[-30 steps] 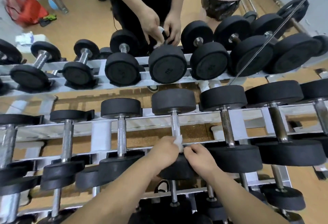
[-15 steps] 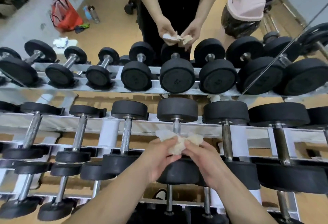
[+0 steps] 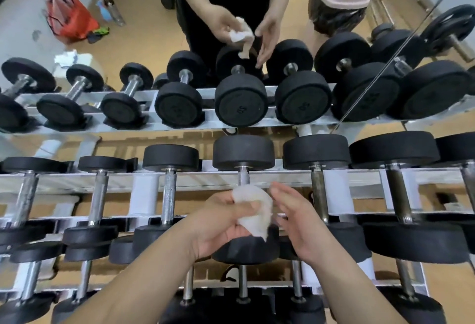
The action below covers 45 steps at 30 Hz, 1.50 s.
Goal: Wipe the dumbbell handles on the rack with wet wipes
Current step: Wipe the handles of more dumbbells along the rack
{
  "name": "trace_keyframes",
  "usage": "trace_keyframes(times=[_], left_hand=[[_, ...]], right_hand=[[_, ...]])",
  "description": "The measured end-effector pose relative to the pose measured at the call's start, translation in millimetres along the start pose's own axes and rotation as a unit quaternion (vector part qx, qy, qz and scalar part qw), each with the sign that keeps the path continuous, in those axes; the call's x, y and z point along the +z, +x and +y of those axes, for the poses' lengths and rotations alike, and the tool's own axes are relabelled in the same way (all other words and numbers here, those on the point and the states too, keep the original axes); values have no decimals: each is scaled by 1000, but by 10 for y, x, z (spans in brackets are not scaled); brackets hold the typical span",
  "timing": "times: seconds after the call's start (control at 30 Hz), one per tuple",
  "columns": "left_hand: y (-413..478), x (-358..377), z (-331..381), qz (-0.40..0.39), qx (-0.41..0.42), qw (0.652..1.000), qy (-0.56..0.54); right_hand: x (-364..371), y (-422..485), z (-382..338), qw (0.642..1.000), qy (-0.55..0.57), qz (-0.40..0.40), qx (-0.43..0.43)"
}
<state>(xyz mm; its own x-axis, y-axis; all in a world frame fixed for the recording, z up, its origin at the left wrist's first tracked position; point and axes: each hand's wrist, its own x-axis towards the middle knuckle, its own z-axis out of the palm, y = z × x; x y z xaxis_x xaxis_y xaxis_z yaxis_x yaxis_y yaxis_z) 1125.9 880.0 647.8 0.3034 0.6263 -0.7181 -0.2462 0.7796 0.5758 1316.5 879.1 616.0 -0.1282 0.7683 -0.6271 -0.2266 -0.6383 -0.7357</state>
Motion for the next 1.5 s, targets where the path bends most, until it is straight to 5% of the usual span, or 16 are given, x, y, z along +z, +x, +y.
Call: trace_keyframes(times=[0.13, 0.23, 0.3, 0.37, 0.43, 0.47, 0.6, 0.67, 0.87, 1.0, 1.3, 1.5], left_hand=[[-25, -20, 52, -125, -4, 991, 40], [-8, -63, 101, -126, 16, 989, 71], [72, -140, 68, -52, 44, 993, 99], [198, -234, -52, 104, 74, 981, 143], [324, -321, -230, 259, 105, 928, 248], [374, -342, -329, 275, 108, 907, 302], [578, -359, -626, 229, 81, 856, 456], [636, -345, -631, 228, 83, 871, 427], [680, -421, -655, 211, 125, 822, 514], [751, -483, -673, 190, 126, 836, 499], [769, -525, -724, 193, 122, 859, 458], [780, -528, -757, 201, 129, 851, 468]], right_hand=[[-21, 51, -139, 990, -66, -121, -4], [-34, 51, -189, 981, -114, -158, 18], [-29, 70, -191, 972, -182, -144, 31], [-44, 114, -143, 980, -172, -82, 59], [-132, 241, -46, 989, -133, 26, 67], [-174, 326, -1, 987, -128, 76, 66], [-94, 615, 101, 967, -179, 160, 84], [34, 740, 108, 961, -202, 168, 91], [432, 1166, 255, 980, -100, 115, 130], [550, 1275, 204, 986, -40, 94, 130], [259, 882, 343, 950, -309, -3, 37], [502, 1149, 100, 988, -123, 65, 63]])
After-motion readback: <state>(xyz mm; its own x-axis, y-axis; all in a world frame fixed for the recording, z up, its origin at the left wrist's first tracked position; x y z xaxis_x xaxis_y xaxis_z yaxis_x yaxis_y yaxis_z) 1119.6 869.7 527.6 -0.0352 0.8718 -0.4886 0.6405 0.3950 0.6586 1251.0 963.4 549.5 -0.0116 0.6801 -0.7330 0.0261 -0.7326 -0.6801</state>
